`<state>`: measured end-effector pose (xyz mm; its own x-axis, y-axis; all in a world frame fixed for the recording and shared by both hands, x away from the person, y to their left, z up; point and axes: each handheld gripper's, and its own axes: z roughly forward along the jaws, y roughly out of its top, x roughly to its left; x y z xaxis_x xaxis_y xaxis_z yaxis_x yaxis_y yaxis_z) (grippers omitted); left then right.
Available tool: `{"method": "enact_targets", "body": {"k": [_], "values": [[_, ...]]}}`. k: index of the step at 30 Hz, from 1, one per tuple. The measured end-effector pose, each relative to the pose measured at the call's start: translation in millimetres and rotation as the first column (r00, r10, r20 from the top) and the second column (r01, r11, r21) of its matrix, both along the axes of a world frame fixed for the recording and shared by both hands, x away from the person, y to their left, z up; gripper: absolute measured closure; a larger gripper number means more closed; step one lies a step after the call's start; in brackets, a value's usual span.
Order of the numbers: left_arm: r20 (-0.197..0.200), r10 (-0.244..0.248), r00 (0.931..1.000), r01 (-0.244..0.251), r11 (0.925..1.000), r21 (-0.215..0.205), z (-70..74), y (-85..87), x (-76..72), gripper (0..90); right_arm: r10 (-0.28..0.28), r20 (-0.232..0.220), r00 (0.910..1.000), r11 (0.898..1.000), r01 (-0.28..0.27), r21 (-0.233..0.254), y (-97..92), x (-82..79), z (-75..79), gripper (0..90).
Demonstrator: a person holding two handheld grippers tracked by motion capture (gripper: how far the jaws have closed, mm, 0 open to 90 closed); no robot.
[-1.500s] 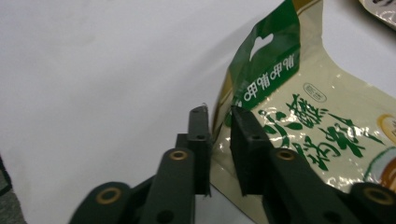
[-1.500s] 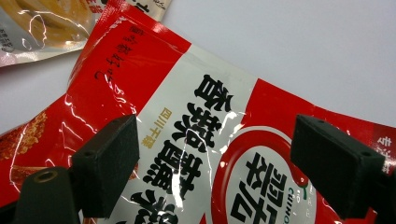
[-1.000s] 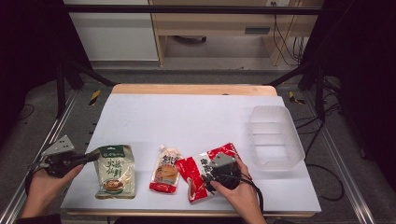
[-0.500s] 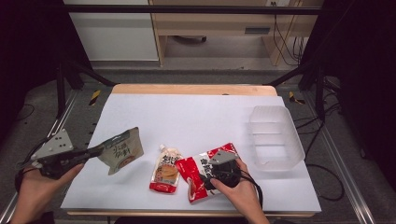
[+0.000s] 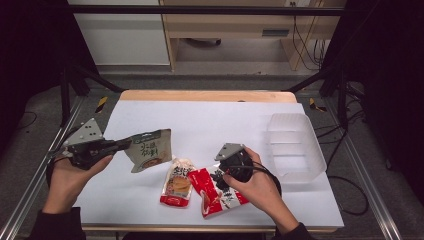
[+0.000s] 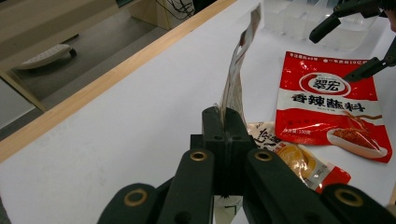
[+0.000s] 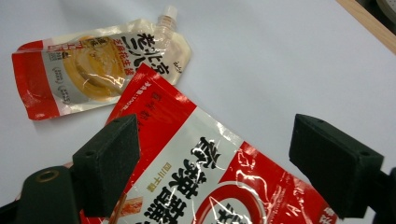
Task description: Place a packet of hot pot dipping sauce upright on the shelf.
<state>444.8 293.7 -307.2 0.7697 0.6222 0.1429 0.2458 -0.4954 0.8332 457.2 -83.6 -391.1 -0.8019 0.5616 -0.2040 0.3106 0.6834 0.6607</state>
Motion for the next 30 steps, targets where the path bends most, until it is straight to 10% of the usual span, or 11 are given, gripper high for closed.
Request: {"method": "enact_targets", "body": {"k": [19, 30], "values": [[0.013, -0.143, 0.9896, 0.142, 0.987, 0.076, 21.9, -75.1, 14.5, 90.0, 0.138, -0.036, 0.9898, 0.982, -0.142, -0.127, 4.3, 18.5, 56.5, 10.5], [-0.007, -0.212, 0.9774, 0.211, 0.9731, 0.092, 13.0, -105.2, 22.5, 90.0, 0.162, -0.009, 0.9867, 0.969, -0.161, -0.187, 0.8, 23.9, 75.4, 23.8]]}}
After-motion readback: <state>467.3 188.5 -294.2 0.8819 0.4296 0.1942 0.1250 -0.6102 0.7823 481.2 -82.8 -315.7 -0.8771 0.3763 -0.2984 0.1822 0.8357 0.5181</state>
